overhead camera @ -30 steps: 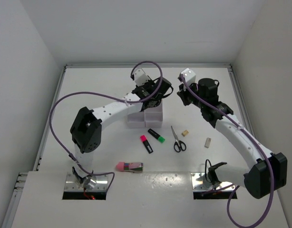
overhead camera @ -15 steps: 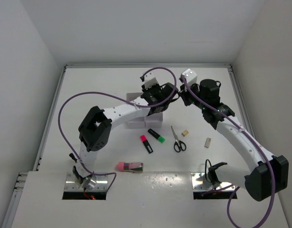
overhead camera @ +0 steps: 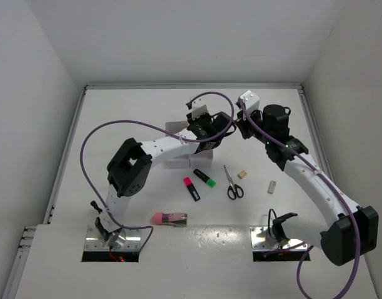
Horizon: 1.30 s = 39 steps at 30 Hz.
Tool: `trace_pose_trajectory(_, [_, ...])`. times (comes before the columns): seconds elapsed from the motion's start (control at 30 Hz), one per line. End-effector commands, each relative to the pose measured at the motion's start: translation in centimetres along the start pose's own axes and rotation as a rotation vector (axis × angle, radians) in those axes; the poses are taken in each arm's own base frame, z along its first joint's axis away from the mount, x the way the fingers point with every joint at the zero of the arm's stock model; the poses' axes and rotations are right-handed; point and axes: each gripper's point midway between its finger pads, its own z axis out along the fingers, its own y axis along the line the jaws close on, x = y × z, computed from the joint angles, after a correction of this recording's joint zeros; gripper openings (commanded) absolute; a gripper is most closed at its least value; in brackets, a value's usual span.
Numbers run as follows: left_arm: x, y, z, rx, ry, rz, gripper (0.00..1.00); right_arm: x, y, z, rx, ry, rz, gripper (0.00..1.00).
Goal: Sort the stationery into containers
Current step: Place the stationery in the storage box, then pick up the scissors from the center of the board.
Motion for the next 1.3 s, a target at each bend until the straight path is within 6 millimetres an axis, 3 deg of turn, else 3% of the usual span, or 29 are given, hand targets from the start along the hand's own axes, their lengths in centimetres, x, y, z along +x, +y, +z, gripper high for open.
trace_pose_trajectory(0.0, [-1.1, -0.1, -0.1, -0.005, -0.035, -0.037, 0.37, -2.0, -0.4, -0.6, 0.011, -0.077, -0.022, 0.0])
trace_pose_trajectory(0.27, [-2.9, -0.3, -0.7, 0.007, -0.044, -0.052, 0.46, -2.0, -0.8, -0.7, 0.02, -0.075, -0.02, 0.0])
trace_pose_trajectory(0.47, [-4.0, -0.4, -1.1, 0.015, -0.049, -0.073, 0.46, -1.6, -1.0, -0.8, 0.026, -0.063, -0.005, 0.05])
trace_pose_trajectory(0.5, [-4.6, -0.7, -1.9, 0.031, -0.049, -0.078, 0.46, -1.4, -0.9, -0.8, 0.023, -0.055, -0.004, 0.12])
trace_pose_trajectory(0.53, [-5.1, -0.8, -2.1, 0.036, -0.052, -0.089, 0.46, -1.4, -1.1, -1.0, 0.034, -0.052, -0.003, 0.45])
trace_pose_trajectory(0.57, [-5.6, -1.0, -2.9, 0.053, -0.052, -0.077, 0.46, -1.3, -1.4, -1.1, 0.05, -0.048, -0.003, 0.64])
trace_pose_trajectory(0.63, [-7.7, -1.6, -5.2, 0.093, -0.064, -0.082, 0.31, 0.1, -1.0, -1.3, 0.036, 0.007, 0.008, 0.86])
trace_pose_trajectory(0.67, [-8.6, -1.5, -6.2, 0.105, -0.074, -0.046, 0.21, 0.6, -0.8, -1.4, 0.03, 0.031, 0.002, 0.86])
trace_pose_trajectory(0.7, [-8.9, -1.4, -7.1, 0.129, -0.064, -0.019, 0.12, 1.4, -0.6, -1.5, 0.022, 0.06, 0.008, 0.79])
trace_pose_trajectory(0.73, [-10.8, -1.4, -9.2, 0.182, -0.057, -0.019, 0.0, 1.6, -0.6, -1.7, 0.016, 0.079, 0.001, 0.61])
trace_pose_trajectory(0.77, [-11.4, -0.8, -10.1, 0.215, -0.048, 0.052, 0.0, 3.0, 0.1, -2.1, -0.01, 0.135, 0.014, 0.13])
trace_pose_trajectory(0.8, [-11.9, -0.4, -11.0, 0.252, -0.034, 0.081, 0.0, 3.2, 0.2, -2.4, -0.017, 0.157, 0.003, 0.03])
trace_pose_trajectory(0.83, [-9.9, 0.3, -11.7, 0.335, 0.041, 0.157, 0.0, 3.9, 0.9, -2.6, -0.062, 0.18, -0.006, 0.0])
trace_pose_trajectory(0.87, [-12.1, 1.1, -13.6, 0.427, 0.063, 0.142, 0.0, 5.0, 1.6, -3.3, -0.095, 0.235, -0.006, 0.0])
trace_pose_trajectory(0.9, [-11.8, 1.7, -14.7, 0.516, 0.091, 0.233, 0.06, 5.7, 2.1, -3.7, -0.132, 0.264, -0.041, 0.05])
trace_pose_trajectory(0.93, [-8.6, 2.6, -15.9, 0.647, 0.196, 0.312, 0.36, 6.3, 2.9, -4.0, -0.187, 0.29, -0.052, 0.14])
trace_pose_trajectory(0.97, [-10.4, 3.7, -17.7, 0.727, 0.195, 0.282, 0.56, 8.1, 3.7, -4.8, -0.237, 0.379, -0.047, 0.3])
trace_pose_trajectory(1.03, [-8.4, 6.8, -18.2, 0.755, 0.263, 0.333, 0.76, 9.5, 4.8, -5.6, -0.314, 0.455, -0.049, 0.4])
trace_pose_trajectory(1.07, [-8.8, 8.3, -17.8, 0.721, 0.259, 0.322, 0.86, 10.2, 5.3, -6.0, -0.349, 0.492, -0.042, 0.45])
trace_pose_trajectory(1.1, [-8.8, 9.9, -17.7, 0.696, 0.258, 0.337, 0.88, 11.7, 6.5, -6.6, -0.399, 0.567, -0.02, 0.53])
trace_pose_trajectory(1.17, [-10.7, 13.3, -16.5, 0.621, 0.188, 0.288, 0.97, 12.7, 7.7, -7.2, -0.457, 0.62, 0.028, 0.65])
trace_pose_trajectory(1.27, [-12.5, 16.1, -15.7, 0.593, 0.096, 0.217, 0.99, 14.2, 8.3, -7.1, -0.494, 0.708, 0.077, 0.61])
